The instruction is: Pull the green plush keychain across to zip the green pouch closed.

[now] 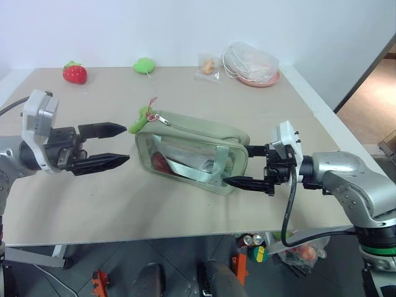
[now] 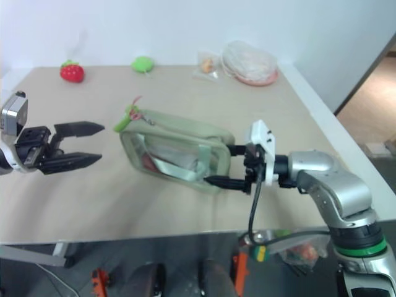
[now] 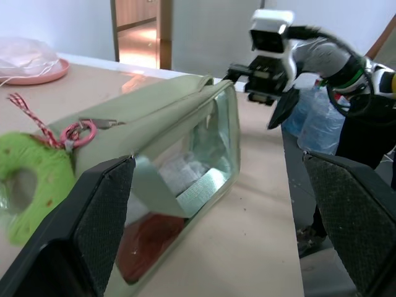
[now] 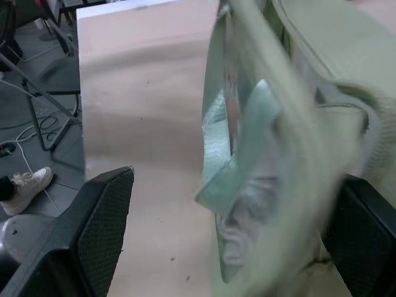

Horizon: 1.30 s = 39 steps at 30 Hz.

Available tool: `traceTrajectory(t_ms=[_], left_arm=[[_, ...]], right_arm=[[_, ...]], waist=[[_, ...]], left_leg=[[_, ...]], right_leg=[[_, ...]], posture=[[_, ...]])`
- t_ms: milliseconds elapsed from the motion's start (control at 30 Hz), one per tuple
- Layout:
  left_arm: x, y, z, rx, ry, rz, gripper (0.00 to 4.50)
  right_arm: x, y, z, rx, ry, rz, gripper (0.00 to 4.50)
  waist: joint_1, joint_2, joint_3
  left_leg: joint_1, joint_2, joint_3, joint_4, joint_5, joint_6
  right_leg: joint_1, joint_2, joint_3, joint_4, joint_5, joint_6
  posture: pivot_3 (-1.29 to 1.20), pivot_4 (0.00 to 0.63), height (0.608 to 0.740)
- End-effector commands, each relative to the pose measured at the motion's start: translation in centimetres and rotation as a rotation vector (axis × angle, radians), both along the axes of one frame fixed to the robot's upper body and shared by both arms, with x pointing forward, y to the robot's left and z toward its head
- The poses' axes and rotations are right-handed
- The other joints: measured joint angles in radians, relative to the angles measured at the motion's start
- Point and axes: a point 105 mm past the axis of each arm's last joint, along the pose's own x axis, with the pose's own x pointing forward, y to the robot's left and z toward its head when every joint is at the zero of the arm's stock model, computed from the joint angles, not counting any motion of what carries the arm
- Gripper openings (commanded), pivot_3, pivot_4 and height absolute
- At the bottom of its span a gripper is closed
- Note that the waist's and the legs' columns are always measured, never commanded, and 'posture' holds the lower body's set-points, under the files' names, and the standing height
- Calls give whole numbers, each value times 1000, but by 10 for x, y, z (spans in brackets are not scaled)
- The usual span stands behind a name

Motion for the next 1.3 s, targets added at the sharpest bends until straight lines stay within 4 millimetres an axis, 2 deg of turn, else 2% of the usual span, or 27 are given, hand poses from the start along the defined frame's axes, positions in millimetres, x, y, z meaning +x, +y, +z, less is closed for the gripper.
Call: traceTrajectory(t_ms=[33,267,300,333,367,567,867,1067,1233,1300], left_arm=[[-5,-2,4,0,-40,-14,4500],[-1,7,8,-60,-40,31,4500],[1,10,10,-82,-38,42,4500],[3,13,12,-107,-37,54,4500],[6,18,16,-148,-29,69,4500],[26,45,26,-310,20,181,4500],[21,50,28,-302,43,203,4500],[17,50,31,-275,52,204,4500],[9,60,28,-230,72,239,4500],[7,71,16,-171,109,288,4500]], right_arm=[[0,-1,11,47,-40,24,3301],[-7,-1,11,40,-38,115,921],[-7,0,11,29,-45,137,749],[-7,0,12,17,-53,158,183],[-5,2,13,-1,-66,182,30],[8,19,22,-92,-157,336,30],[28,44,37,-122,-269,455,30],[49,44,35,-149,-276,429,30],[44,38,27,-105,-254,400,30],[39,35,25,-80,-246,383,30]], waist=[[0,0,0],[0,0,0],[0,0,0],[0,0,0],[0,0,0],[-3,0,0],[-3,0,0],[-3,0,0],[-2,0,0],[-2,0,0]], left_leg=[[0,0,0,0,0,0],[-1,1,-1,0,-1,0],[-1,1,-1,0,-1,0],[-1,1,-1,0,0,0],[0,1,-1,0,0,0],[1,2,0,1,0,0],[-1,5,-1,0,-1,-1],[-1,5,0,1,-1,-1],[-1,5,-1,1,-1,-2],[-1,5,-1,1,-1,-2]], right_leg=[[0,0,0,0,1,2],[0,2,-1,0,0,2],[0,2,-1,0,1,2],[0,2,-1,0,1,2],[0,3,-1,0,1,1],[0,5,-1,0,2,0],[-1,6,-1,1,2,-2],[-1,5,-1,1,2,-2],[-1,5,-1,1,2,-2],[-1,5,-1,1,2,-2]], posture=[[0,150,740],[0,150,740],[0,150,740],[0,150,740],[0,150,740],[0,150,740],[0,150,740],[0,150,740],[0,150,740],[0,150,740]])
